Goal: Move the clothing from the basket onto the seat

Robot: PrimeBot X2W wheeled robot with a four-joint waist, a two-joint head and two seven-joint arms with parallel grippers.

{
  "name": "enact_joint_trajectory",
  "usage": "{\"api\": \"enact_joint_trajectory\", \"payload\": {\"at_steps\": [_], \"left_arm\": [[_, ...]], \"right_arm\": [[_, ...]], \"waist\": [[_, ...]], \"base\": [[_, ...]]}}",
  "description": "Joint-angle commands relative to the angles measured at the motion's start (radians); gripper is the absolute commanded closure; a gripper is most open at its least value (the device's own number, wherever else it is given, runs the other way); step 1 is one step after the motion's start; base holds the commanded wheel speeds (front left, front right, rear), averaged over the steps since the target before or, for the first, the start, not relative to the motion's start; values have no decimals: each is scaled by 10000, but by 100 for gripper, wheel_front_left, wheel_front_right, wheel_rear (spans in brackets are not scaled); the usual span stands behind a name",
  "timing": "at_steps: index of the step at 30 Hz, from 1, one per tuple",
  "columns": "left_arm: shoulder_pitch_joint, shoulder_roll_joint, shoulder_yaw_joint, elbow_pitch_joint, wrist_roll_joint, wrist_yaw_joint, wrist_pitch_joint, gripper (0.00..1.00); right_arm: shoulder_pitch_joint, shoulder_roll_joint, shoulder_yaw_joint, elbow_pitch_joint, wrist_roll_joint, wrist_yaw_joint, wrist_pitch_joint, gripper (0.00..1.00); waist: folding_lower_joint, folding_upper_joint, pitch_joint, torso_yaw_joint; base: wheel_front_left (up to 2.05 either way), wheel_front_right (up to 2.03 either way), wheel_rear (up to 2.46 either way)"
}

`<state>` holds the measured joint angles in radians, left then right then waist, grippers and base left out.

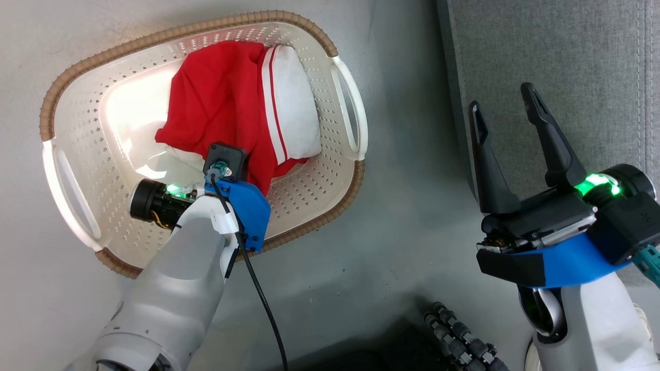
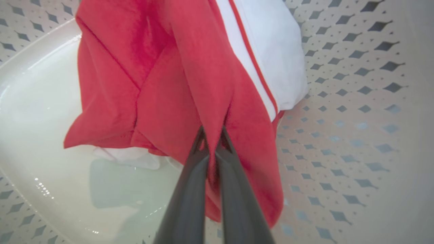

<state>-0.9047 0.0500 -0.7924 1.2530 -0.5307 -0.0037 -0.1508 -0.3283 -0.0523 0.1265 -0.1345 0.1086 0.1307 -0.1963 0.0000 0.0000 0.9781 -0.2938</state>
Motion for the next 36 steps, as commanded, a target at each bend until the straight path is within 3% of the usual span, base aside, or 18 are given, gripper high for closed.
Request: {"api": "enact_joint_trajectory", "payload": {"at_steps": [1,21,36], "left_arm": [[-185,10,-72,42,-59,-75,24,100],[-489,184,-361,299,-182,-188,-300,100],[531,88,-424,169,-457,-574,-1008,100]], "right_arm": [[-108,32,8,24,85,1,-48,0],[-580,28,287,551,367,1,-320,0],[-558,22,539,1905,224,1,-406,0]], "waist": [[0,0,-8,2],[0,0,-351,-269],[0,0,-3196,246]], "base": [[0,0,0],[0,0,0],[0,0,0]]}}
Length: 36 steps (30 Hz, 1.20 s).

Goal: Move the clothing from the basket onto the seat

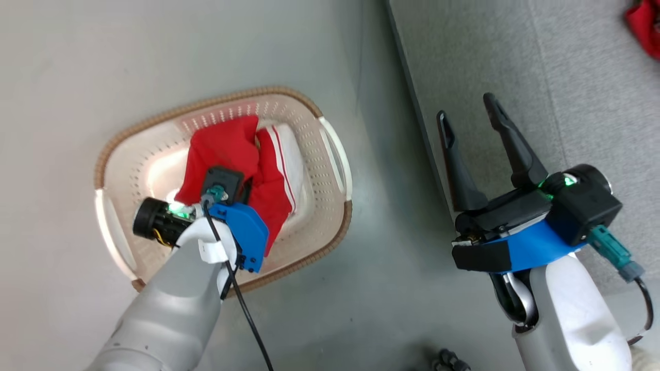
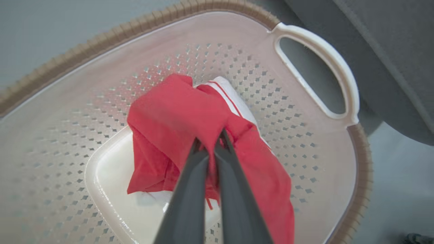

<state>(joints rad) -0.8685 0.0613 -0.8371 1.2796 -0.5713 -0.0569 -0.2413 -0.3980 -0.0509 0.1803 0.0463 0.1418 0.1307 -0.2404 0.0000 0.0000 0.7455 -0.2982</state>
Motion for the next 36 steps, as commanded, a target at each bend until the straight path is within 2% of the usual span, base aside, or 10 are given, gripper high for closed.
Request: {"api": "enact_joint_trajectory", "payload": {"at_steps": [1,8,13,18,27,36], "left_arm": [[307,-48,20,-168,-88,-76,-139,100],[1166,-117,-97,-861,-237,-301,-251,100],[1986,-113,-171,-2275,-348,-338,-248,100],[2479,-113,-341,-3105,-344,-383,-250,100],[2686,-113,-515,-4351,-229,-442,-252,100],[2339,-114,-762,-5173,-282,-512,-254,100]], "right_arm": [[185,7,-8,206,-143,1,72,0],[593,-113,-4,770,-247,1,327,0],[1209,-265,-80,1088,-126,1,536,0],[1852,-359,-141,1212,-61,1,781,0],[2833,-311,-157,1230,87,1,1110,0],[3414,-291,-150,1134,154,1,1406,0]], "waist": [[0,0,-1147,374],[0,0,-2794,880],[0,0,-4254,1375],[0,0,-5317,1792],[0,0,-6675,2321],[0,0,-7452,2577]], "base": [[0,0,0],[0,0,0],[0,0,0],[0,0,0],[0,0,0],[0,0,0]]}}
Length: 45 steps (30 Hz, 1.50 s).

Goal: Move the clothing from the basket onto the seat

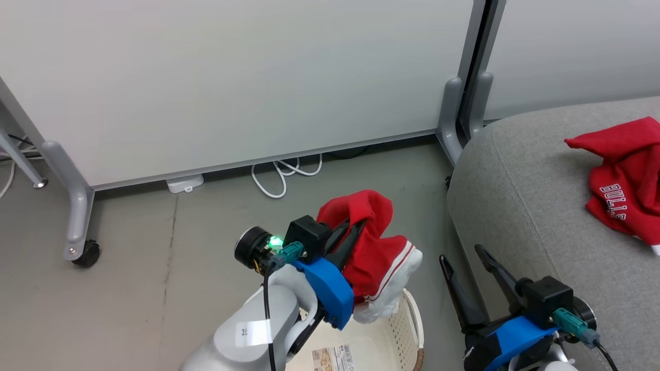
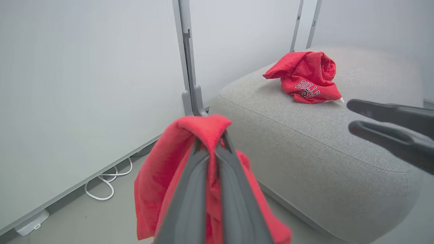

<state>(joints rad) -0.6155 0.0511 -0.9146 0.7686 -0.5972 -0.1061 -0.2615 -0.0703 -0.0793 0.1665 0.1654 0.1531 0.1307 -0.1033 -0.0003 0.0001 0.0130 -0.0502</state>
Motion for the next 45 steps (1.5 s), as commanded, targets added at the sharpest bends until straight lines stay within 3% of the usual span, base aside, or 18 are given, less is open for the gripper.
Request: {"api": "enact_joint_trajectory", "payload": {"at_steps": [1,13,22,35,45], "left_arm": [[-279,-8,-21,-137,-43,-25,-53,100],[-1076,-4,-712,-584,-941,8,-52,100],[-1676,-4,-1379,-525,-1893,330,-52,100],[-1727,-7,-1568,-505,-2245,476,-52,100],[-1735,-9,-1644,-492,-2297,441,-52,100]], "right_arm": [[175,-3,-13,-60,54,1,20,0],[391,44,72,-102,149,1,149,0],[292,77,215,-52,175,1,147,0],[274,25,343,-15,225,1,122,0],[-196,-3,1550,384,300,1,174,0]], "waist": [[3,-1,-176,112],[3,-1,-461,332],[3,-1,-494,354],[3,-1,-420,217],[3,-1,-359,147]], "base": [[0,0,0],[0,0,0],[0,0,0],[0,0,0],[0,0,0]]}}
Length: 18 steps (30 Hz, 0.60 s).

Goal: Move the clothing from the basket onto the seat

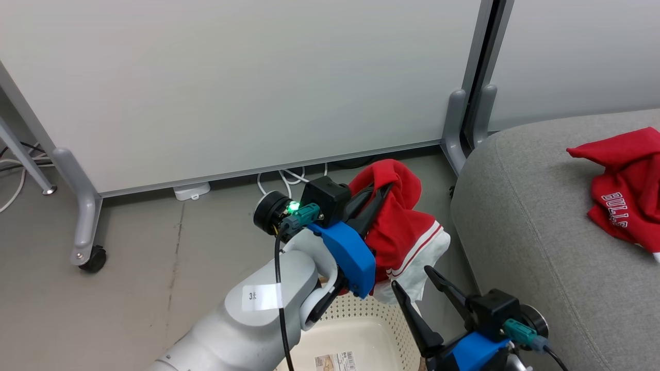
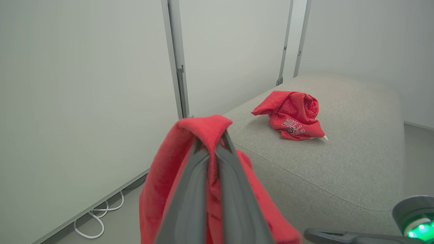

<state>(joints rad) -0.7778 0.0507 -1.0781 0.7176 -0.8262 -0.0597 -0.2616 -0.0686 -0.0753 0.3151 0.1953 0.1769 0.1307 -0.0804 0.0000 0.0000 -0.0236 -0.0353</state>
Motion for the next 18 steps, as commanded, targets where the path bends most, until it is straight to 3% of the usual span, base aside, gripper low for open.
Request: {"api": "enact_joint_trajectory", "payload": {"at_steps": [1,11,18], "left_arm": [[-124,-4,-20,19,-20,-29,-50,100],[-191,-4,-134,-68,-86,-50,-50,100],[-144,-4,-195,-87,-138,-63,-50,100]], "right_arm": [[-324,-33,139,203,80,1,-87,0],[-1602,114,743,1646,106,1,-447,0],[-2549,230,638,2830,-111,1,-984,0]], "waist": [[0,0,17,0],[0,0,65,109],[0,0,89,190]], "base": [[0,0,0],[0,0,0],[0,0,0]]}}
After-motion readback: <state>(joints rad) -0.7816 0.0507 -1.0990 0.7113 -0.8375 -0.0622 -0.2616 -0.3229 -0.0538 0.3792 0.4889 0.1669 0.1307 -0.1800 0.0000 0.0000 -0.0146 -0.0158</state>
